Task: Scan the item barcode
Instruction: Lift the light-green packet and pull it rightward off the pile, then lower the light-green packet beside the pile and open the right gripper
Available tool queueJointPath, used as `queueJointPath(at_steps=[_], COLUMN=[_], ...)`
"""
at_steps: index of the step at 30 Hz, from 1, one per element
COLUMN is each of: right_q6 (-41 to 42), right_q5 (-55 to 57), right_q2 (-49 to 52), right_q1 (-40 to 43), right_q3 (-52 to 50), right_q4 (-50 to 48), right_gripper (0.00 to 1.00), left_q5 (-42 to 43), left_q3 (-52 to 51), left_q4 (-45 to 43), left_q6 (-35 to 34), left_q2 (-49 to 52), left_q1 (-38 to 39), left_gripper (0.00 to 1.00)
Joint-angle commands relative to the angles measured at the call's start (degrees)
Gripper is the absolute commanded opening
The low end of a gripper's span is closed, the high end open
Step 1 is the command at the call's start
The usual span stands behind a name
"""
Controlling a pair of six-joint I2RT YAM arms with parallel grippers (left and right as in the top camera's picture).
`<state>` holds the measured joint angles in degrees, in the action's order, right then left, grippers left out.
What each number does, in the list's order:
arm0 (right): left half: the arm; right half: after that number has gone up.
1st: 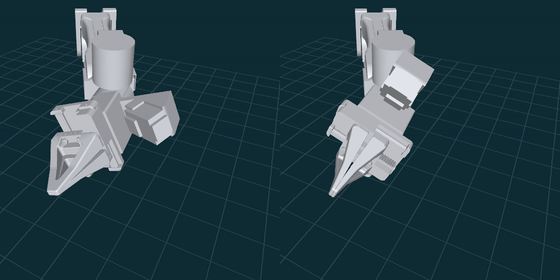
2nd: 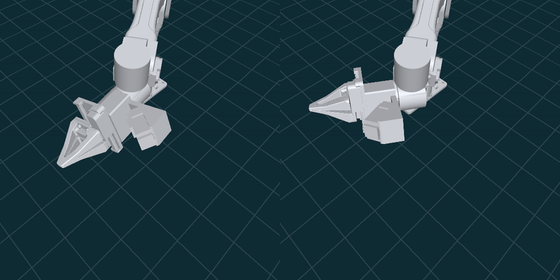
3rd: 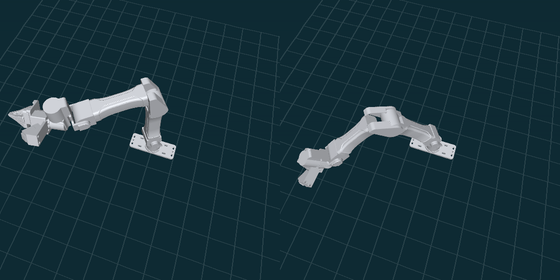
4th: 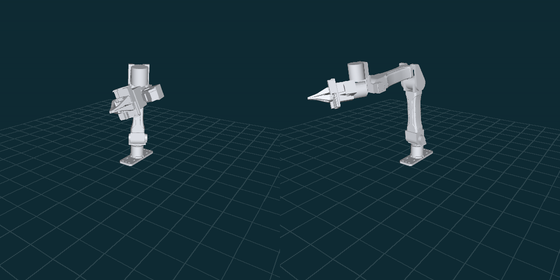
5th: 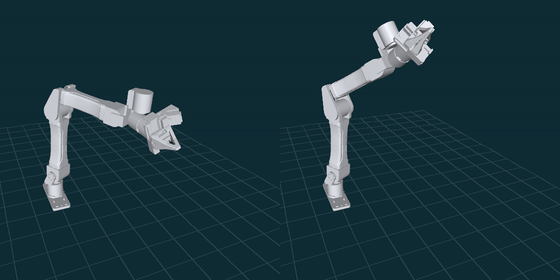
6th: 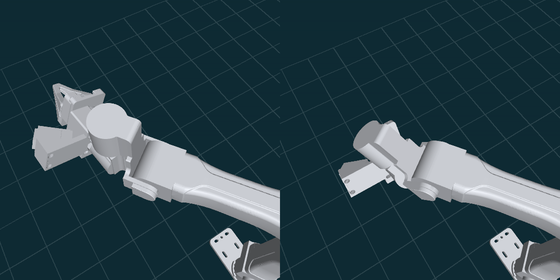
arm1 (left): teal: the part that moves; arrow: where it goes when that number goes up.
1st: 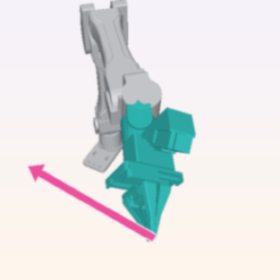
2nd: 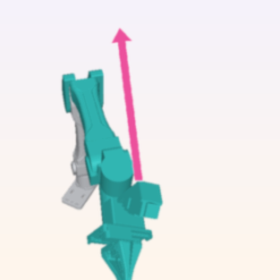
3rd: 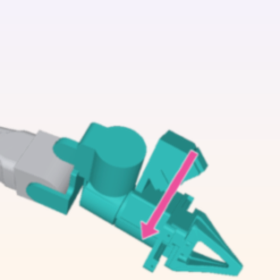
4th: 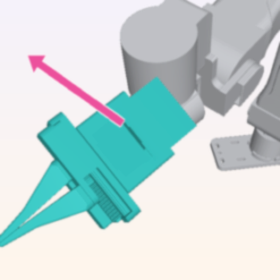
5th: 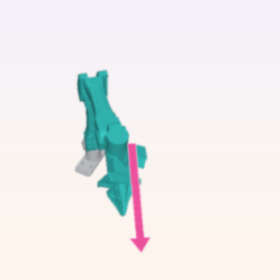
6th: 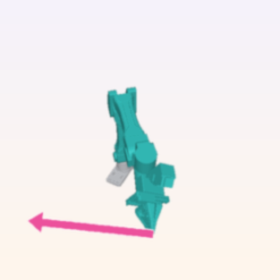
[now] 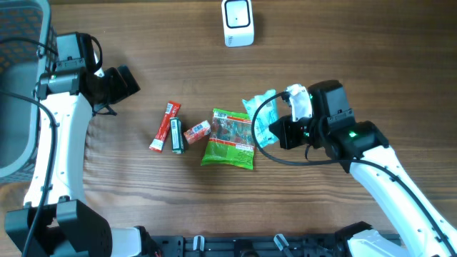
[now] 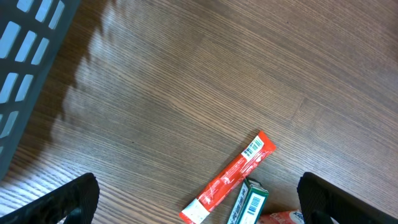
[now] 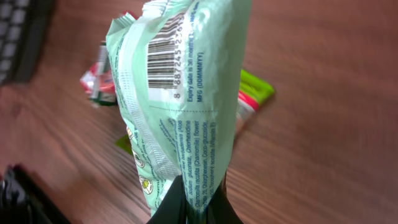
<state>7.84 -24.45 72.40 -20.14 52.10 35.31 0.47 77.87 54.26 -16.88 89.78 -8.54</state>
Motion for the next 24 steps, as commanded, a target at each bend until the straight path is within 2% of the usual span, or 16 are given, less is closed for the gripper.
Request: queueJointPath(at_steps=[1,7,10,13,21,24], right_q6=[-11.89,-25.88,-29.22,-32.85,-49.86,-50.05], right_q5=[-4.09,-3.87,-1.42,2.19,3.32,3.02], right_q2=[1.09,10.1,13.0,13.53,13.55,13.55], right_q1=[0.22,-1.97,-3.85,-5.84,-7.82,-7.82], right_q3=[1.01,1.01,1.01,1.03,1.09,1.07], right_q4=[1.75,4.66,4.42,4.68,2.97,0.76], right_gripper=[0.04,0.04,0.04,0.04,0.04,0.04], left_q5=[-0.35,-0.35,-0.33,-0.35,-0.35,-0.35], left_q3=[-0.22,-0.24,-0.22,-0.22,-0.22,-0.24], left_q4=[0.07,0.07,0.07,0.07,0.07,0.07], left_q6=[-0.5,-0.5,-0.5,-0.5,-0.5,-0.5], left_q2=[0.24,0.24,0.24,0.24,0.24,0.24], left_q1=[-0.04,-0.04,-0.04,-0.04,-0.04,-0.04], left_gripper=[1.0,1.0,1.0,1.0,1.0,1.0])
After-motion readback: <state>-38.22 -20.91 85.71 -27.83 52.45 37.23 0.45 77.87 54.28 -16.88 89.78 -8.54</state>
